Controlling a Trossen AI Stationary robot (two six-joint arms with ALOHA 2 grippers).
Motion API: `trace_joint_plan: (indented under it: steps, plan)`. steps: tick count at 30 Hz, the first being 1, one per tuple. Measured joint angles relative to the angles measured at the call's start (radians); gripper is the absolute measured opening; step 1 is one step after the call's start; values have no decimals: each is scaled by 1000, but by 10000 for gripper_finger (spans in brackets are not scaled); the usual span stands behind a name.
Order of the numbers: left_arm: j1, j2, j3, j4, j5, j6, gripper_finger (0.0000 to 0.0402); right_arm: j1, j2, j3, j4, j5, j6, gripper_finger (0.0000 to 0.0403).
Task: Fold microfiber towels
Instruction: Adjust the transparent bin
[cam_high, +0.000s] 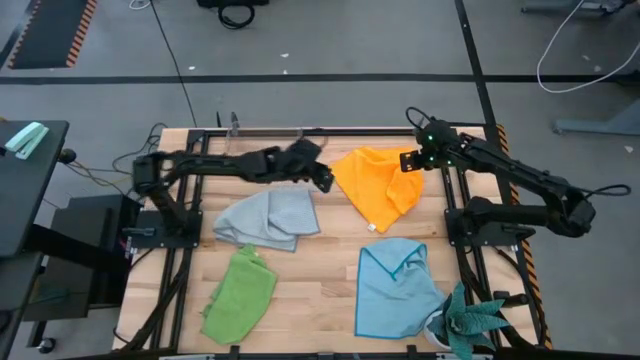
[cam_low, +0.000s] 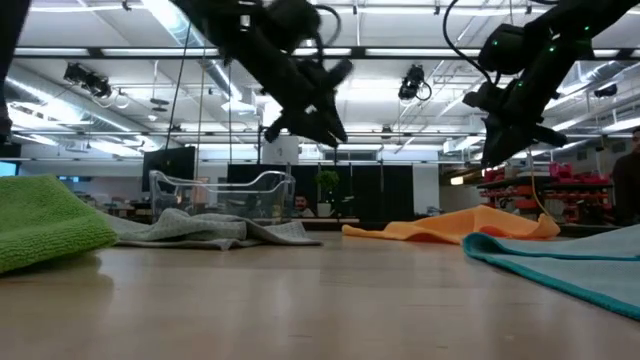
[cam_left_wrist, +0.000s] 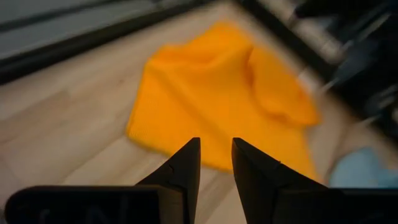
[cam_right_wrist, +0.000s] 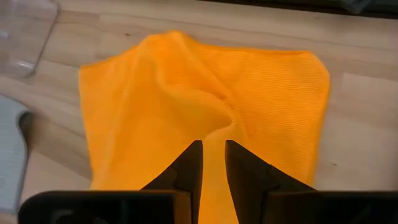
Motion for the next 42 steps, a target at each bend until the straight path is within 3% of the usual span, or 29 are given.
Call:
trace_joint_plan:
  steps: [10,15,19,29,37,42]
  plan:
    - [31,282,364,-301,26,62,112,1,0,0,-17,-52,-22,77]
    - [81,370,467,-452,77,-42,119,32,0,0,-18,-89,-71,77]
    - [118,390,485,-467,146,-75,117,62,0,0,-22,-90,-94,77]
    - [150,397,485,-442,185,-103,132,122,0,0,-23,-90,-87,77]
    - [109,406,483,-394,314,-168,159,212,0,0,-23,-90,-45,77]
    - [59,406,482,-347,294,-169,162,238,0,0,-23,-90,-38,77]
